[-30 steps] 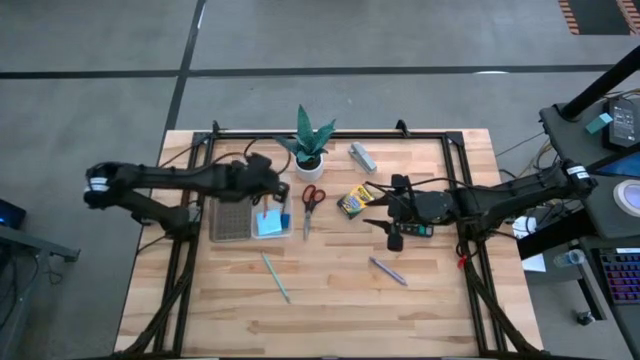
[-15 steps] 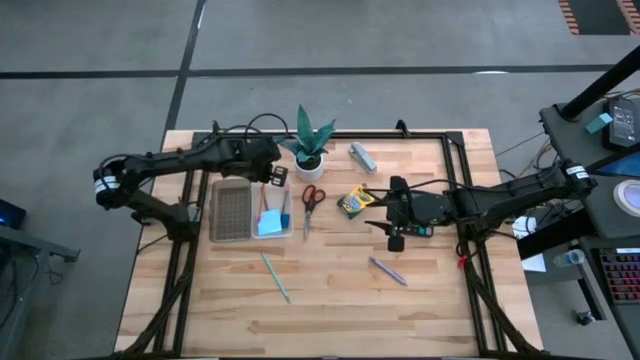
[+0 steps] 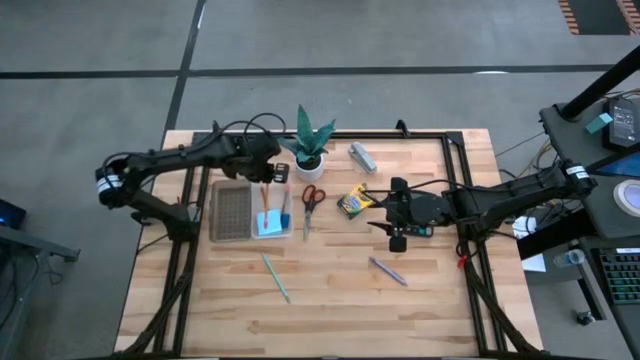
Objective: Pack school essentials
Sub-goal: Put the orange pencil into the white and black box
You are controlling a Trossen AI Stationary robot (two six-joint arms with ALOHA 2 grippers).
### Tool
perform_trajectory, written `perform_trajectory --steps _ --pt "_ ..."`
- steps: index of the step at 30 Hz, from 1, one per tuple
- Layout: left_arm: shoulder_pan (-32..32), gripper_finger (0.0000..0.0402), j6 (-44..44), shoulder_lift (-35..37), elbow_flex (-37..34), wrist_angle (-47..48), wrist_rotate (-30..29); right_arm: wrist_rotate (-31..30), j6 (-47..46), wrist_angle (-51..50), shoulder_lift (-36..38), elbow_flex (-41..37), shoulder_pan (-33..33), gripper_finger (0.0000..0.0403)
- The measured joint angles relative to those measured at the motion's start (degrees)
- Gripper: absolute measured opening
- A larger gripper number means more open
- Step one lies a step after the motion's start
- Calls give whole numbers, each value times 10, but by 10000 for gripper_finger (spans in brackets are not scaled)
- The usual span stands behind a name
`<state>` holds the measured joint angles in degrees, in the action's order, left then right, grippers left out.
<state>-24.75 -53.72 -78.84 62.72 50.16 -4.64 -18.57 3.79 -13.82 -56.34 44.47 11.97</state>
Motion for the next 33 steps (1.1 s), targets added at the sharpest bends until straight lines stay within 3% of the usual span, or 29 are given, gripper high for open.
perform_trajectory --steps 13,26,33 --pt "-2 13 -10 -72 0 -3 -1 0 -2 1 0 0 0 187" --pt "-2 123 10 -85 0 -16 -2 0 -2 0 0 0 0 187" --pt "11 143 61 -62 0 -15 -3 0 -2 0 0 0 0 187"
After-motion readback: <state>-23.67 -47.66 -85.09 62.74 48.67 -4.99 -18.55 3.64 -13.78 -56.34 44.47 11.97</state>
